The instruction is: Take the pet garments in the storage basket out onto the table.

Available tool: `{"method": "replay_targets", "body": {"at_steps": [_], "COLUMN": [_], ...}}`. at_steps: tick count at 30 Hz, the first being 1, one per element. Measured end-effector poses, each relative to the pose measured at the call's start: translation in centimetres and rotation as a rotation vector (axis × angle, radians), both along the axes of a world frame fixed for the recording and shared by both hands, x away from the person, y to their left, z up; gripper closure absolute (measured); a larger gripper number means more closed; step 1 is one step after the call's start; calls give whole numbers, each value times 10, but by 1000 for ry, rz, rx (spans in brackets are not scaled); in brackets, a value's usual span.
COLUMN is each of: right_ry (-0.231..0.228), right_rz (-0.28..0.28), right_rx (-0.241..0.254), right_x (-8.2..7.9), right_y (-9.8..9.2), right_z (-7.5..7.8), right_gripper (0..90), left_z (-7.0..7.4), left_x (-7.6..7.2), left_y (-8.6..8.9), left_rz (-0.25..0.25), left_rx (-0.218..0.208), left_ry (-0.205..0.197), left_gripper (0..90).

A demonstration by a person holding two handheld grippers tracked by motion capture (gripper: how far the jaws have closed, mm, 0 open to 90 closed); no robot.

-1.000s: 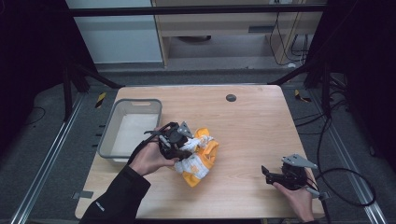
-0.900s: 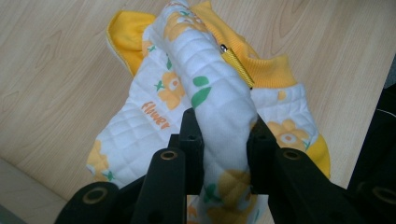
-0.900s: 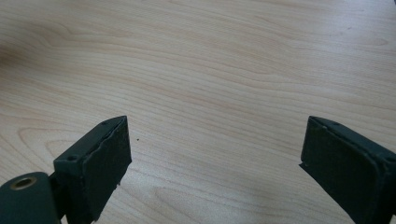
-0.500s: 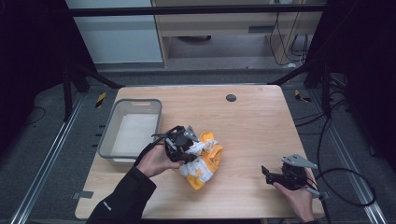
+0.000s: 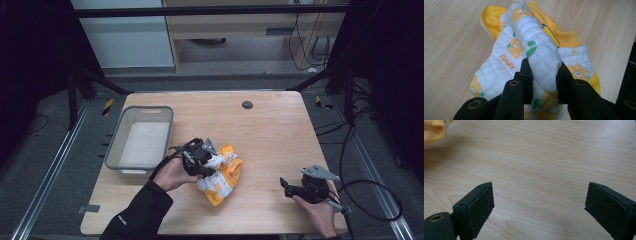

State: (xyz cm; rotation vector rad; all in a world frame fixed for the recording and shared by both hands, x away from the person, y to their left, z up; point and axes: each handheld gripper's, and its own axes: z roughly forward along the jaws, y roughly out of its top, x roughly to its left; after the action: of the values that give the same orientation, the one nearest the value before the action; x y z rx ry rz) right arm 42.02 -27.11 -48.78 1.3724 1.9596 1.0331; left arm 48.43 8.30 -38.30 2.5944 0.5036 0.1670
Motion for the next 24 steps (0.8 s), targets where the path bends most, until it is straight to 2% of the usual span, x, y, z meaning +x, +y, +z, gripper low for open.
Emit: {"method": "replay_targets", "body": {"at_steps": [13,24], "right_ry": [6,7], "right_rz": [1,2], "right_rx": [5,6], "right_x": [0,0], "right_y": [1,1], "right_z": [0,0], "right_gripper": [84,83], "left_z": [-17,-27], "left_x": [2,0], "left_y": [-5,-7], "left_rz": [-9,-24], "left_rx": [22,41], "left_ry": [19,25], "left_gripper": [714,670]}}
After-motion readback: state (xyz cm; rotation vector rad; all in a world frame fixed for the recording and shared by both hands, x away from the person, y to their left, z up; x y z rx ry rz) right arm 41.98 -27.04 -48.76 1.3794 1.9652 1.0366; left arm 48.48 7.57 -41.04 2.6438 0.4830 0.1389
